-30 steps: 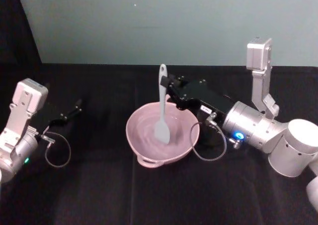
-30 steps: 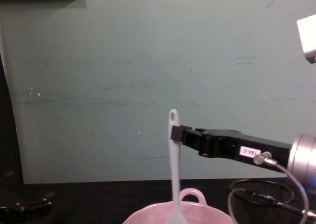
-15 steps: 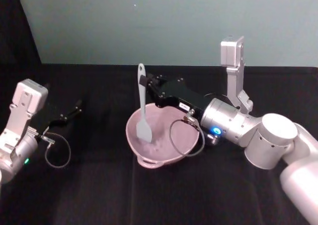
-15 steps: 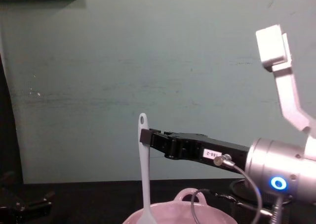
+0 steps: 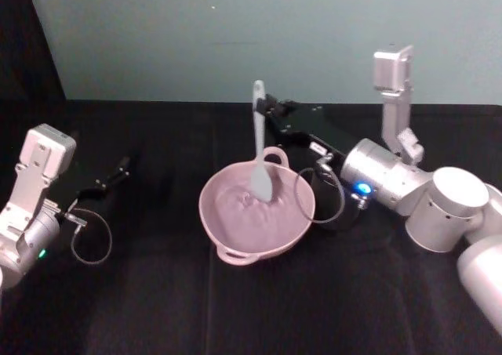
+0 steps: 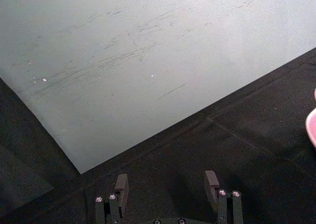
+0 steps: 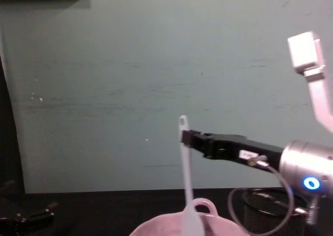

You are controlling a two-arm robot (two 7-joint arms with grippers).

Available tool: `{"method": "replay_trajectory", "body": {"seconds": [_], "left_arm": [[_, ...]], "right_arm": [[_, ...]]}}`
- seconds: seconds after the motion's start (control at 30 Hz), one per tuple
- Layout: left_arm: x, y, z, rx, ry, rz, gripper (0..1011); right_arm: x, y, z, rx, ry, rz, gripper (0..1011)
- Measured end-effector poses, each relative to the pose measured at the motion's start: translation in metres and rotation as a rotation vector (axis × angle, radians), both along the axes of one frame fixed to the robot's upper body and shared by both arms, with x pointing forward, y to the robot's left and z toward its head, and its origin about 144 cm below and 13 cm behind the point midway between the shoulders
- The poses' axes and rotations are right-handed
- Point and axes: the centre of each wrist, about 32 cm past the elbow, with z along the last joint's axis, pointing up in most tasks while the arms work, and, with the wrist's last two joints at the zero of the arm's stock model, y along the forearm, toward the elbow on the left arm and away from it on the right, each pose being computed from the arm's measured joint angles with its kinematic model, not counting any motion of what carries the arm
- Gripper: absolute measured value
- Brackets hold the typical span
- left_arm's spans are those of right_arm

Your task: Use the one hand to pick up the spoon and stir the clear water in the bowl.

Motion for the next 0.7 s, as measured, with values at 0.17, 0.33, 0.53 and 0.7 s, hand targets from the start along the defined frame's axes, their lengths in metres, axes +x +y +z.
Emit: {"method": "replay_trajectory", "body": {"seconds": [0.17, 0.33, 0.53, 0.7], "left_arm": [[0.0, 0.0, 0.0, 0.0, 0.0, 0.0, 1011], [0.0, 0.0, 0.0, 0.0, 0.0, 0.0, 1011], [0.0, 0.0, 0.0, 0.0, 0.0, 0.0, 1011], [0.0, 0.0, 0.0, 0.0, 0.0, 0.0, 1011]], "right_arm": [[-0.004, -0.013, 0.003, 0.002, -0.013, -0.035, 114], [-0.01, -0.018, 0.008, -0.01, -0.02, -0.049, 114], [-0.022, -0.015, 0.012, -0.038, 0.003, -0.046, 114], [-0.033, -0.005, 0.013, -0.054, 0.018, -0.003, 114]]}}
